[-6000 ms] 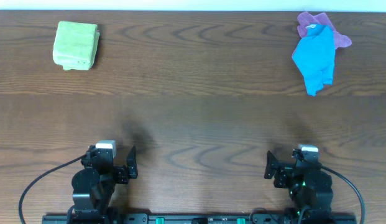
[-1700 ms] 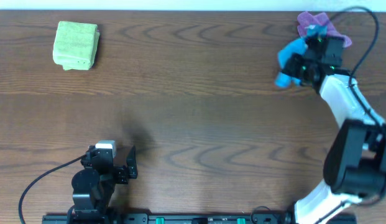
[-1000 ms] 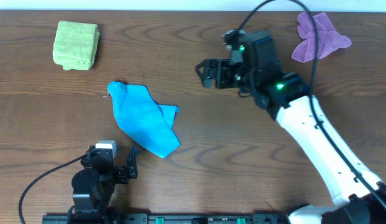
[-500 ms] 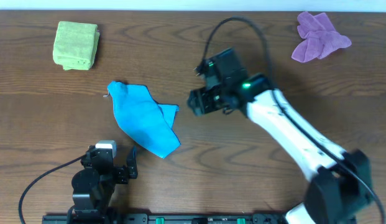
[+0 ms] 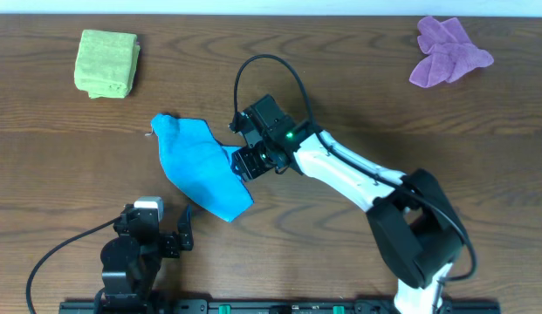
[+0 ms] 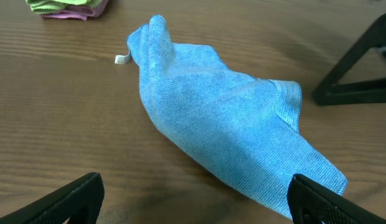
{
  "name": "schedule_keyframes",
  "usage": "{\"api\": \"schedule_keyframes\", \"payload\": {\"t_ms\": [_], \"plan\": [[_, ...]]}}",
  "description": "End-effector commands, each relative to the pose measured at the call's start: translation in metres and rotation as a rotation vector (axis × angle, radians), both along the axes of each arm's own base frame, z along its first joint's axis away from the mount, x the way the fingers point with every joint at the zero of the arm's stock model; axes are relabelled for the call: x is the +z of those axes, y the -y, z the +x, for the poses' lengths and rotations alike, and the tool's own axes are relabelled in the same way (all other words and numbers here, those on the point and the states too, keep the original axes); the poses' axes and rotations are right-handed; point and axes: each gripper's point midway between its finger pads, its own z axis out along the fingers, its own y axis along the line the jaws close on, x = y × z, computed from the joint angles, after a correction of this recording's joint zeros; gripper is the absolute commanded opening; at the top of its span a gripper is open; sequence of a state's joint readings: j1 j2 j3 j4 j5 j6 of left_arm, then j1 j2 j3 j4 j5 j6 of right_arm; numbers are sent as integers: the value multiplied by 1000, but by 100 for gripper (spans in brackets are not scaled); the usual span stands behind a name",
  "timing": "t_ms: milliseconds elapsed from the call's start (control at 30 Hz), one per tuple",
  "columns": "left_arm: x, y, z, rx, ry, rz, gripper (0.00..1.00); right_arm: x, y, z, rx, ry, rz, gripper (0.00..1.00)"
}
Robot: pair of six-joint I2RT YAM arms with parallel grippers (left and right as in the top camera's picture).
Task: Fold the cloth
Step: 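Grasp the blue cloth's right edge with the right gripper and lift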
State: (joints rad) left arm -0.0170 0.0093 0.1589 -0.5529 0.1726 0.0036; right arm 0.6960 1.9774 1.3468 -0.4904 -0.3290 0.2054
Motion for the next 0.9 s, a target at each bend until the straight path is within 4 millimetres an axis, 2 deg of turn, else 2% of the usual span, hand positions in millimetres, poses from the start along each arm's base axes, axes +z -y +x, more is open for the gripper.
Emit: {"api": "schedule_keyframes", "payload": {"t_ms": [0, 233, 433, 667, 733, 800, 867], "plan": [[-3, 0, 0, 3, -3, -1, 95, -15, -2, 2, -23, -17, -9, 55], [-3, 0, 0, 3, -3, -1, 95, -20, -6, 18, -75, 18, 7, 55], [-3, 0, 0, 3, -3, -1, 95, -40, -1, 19, -111, -27, -12, 54], [-3, 0, 0, 3, -3, -1, 95, -45, -1, 22, -132, -33, -8, 54], [-3, 0, 0, 3, -3, -1, 95, -42, -4, 26, -140, -23, 7, 47], [-3, 0, 0, 3, -3, -1, 95, -40, -6, 29, -159, -20, 24, 45], [-3, 0, 0, 3, -3, -1, 95, -37, -10, 33, -166, -8, 43, 37]]}}
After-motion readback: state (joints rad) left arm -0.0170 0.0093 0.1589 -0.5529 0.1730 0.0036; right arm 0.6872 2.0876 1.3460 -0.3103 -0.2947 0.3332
